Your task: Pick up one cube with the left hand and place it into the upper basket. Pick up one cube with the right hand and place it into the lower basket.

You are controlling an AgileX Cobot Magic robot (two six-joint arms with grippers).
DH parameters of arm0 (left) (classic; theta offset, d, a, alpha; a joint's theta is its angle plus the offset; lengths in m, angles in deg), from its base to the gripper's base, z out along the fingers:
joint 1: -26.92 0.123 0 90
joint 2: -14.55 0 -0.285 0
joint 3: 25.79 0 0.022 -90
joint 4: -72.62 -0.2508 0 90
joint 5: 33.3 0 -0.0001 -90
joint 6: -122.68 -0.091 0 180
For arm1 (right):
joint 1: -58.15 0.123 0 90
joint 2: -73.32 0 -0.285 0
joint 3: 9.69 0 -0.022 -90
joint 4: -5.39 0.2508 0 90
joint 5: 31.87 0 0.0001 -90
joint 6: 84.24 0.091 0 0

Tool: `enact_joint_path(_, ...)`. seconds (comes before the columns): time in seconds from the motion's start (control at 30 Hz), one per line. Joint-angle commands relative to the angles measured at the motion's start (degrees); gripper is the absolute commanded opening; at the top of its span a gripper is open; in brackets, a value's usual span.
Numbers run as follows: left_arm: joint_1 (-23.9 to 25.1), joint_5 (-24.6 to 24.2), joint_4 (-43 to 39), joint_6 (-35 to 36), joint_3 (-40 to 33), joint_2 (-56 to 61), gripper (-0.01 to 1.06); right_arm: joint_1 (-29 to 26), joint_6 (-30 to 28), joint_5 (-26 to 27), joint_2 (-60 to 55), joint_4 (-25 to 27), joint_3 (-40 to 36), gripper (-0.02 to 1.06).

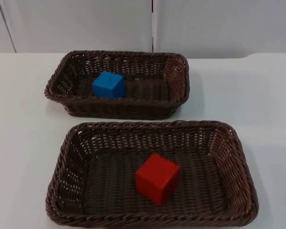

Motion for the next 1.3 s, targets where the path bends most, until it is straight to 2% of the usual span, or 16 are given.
enact_joint_path(0.0,-0.2,0.0,-0.4,0.2,-0.3,0.3,0.78,0.2,0.3,-3.7,2.6,-0.3,-0.3,0.84)
enact_joint_path(0.13,-0.2,0.0,-0.4,0.2,-0.3,0.3,0.78,0.2,0.9,-9.6,7.4,-1.3,-0.3,0.84)
enact_joint_path(0.17,-0.2,0.0,-0.4,0.2,-0.3,0.3,0.78,0.2,0.9,-9.6,7.4,-1.3,-0.3,0.84)
enact_joint_path(0.3,-0.2,0.0,-0.4,0.2,-0.3,0.3,0.78,0.2,5.0,-13.8,10.9,-4.8,-0.5,0.84)
enact_joint_path(0.57,-0.2,0.0,-0.3,0.0,-0.3,0.3,0.78,0.2,4.9,-14.3,13.1,-4.8,-5.8,0.84)
enact_joint_path(0.97,-0.2,0.0,-0.1,0.0,-0.3,0.3,0.79,0.2,4.9,-14.2,13.1,-4.8,-5.6,0.84)
enact_joint_path(1.0,-0.2,0.0,-0.1,0.0,-0.3,0.3,0.81,0.2,4.9,-14.2,13.1,-4.8,-5.6,0.84)
enact_joint_path(1.07,-0.2,0.0,-0.1,0.0,-0.3,0.3,0.93,0.2,4.9,-14.2,13.1,-4.8,-5.6,0.9)
enact_joint_path(1.1,-0.2,0.0,-0.1,0.0,-0.3,0.3,0.93,0.2,4.9,-14.2,13.1,-4.8,-5.6,0.9)
enact_joint_path(1.17,-0.2,0.0,-0.1,0.0,-0.3,0.3,1.05,0.2,4.9,-14.2,13.1,-4.8,-5.6,1.02)
enact_joint_path(1.2,-0.2,0.0,-0.1,0.0,-0.3,0.3,1.05,0.2,4.9,-14.2,13.1,-4.8,-5.6,1.05)
enact_joint_path(1.27,-0.2,0.0,-0.1,0.0,-0.3,0.3,1.05,0.2,4.9,-14.2,13.1,-4.8,-5.6,1.05)
